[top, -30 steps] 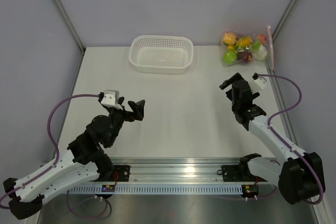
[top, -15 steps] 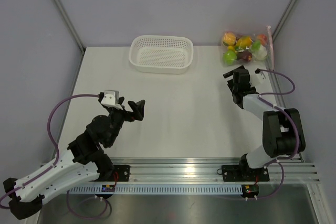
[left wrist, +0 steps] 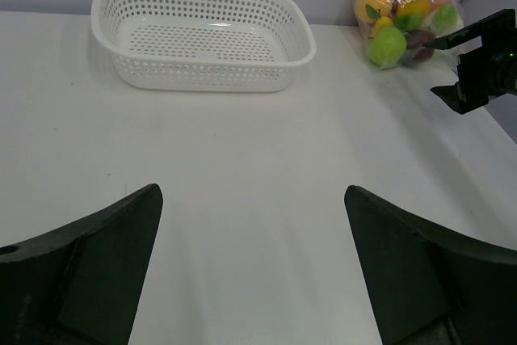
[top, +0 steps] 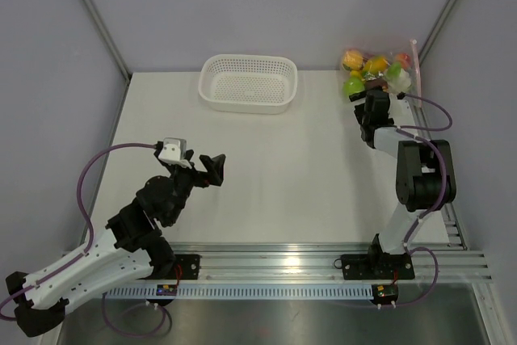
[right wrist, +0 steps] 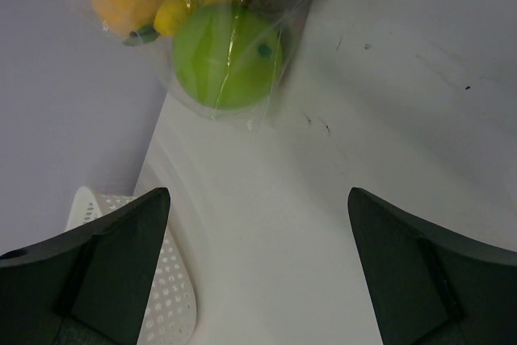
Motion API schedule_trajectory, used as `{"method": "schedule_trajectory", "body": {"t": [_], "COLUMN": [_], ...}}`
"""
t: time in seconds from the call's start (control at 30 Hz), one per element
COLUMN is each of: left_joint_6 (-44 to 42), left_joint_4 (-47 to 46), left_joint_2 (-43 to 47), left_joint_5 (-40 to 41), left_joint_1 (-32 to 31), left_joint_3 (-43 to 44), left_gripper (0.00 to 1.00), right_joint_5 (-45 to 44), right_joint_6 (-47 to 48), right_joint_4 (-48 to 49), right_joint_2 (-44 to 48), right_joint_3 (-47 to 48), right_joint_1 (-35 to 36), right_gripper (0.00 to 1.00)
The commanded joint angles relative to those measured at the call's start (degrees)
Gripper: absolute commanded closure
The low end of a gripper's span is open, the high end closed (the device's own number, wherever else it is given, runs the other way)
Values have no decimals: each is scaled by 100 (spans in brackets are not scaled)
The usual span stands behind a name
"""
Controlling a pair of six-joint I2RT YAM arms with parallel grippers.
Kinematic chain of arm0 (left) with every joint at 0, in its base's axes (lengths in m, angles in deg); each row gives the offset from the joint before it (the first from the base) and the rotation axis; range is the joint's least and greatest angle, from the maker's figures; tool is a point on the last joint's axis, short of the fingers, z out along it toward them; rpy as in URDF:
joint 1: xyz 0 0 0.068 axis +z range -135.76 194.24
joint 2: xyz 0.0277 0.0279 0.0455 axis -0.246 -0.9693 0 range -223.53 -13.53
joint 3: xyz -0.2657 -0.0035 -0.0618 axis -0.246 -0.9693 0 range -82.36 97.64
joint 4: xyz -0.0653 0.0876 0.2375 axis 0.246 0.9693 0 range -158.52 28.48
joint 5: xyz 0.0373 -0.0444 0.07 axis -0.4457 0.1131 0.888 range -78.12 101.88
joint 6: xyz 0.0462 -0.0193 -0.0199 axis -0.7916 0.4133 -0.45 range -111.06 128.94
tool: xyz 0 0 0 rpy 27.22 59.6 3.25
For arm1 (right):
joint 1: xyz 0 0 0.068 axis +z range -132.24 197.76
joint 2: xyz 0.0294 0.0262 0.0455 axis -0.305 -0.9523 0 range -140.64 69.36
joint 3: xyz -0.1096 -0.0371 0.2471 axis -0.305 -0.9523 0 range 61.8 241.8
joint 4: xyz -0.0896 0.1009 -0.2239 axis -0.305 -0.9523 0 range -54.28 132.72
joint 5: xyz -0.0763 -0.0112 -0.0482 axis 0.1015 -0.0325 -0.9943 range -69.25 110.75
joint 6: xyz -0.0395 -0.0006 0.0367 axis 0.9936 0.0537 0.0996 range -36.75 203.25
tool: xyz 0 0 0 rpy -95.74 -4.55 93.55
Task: Open the zip-top bag and remove the fake food
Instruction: Move the zipper food storage bag to the center of the board.
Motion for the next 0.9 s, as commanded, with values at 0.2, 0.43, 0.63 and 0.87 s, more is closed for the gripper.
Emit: {"method": "schedule_trajectory", "body": {"t": [0.2,0.43,0.63,0.87], "left_joint_6": [52,87,122,148], "left_joint_4": [-133,-142,-160,-168], "left_joint_2": [59,156,165,148], "left_joint_5": [-46,-116,-213,-222], "left_joint_1": [19,19,19,19], "left_joint_3": [210,184,184,166], "left_gripper": [1,1,1,1], "right_joint_5": [479,366,295,304], "right_joint_6": [-235,-287,-498,-533], "right_joint_4": [555,713,959,1117], "right_joint_2": [-745,-1289,-1658,-2002], "right_joint_3": [795,1200,1394,1710], "right_joint_1": [-464,-534,-639,-718], "right_gripper": [1,2,5,16]}}
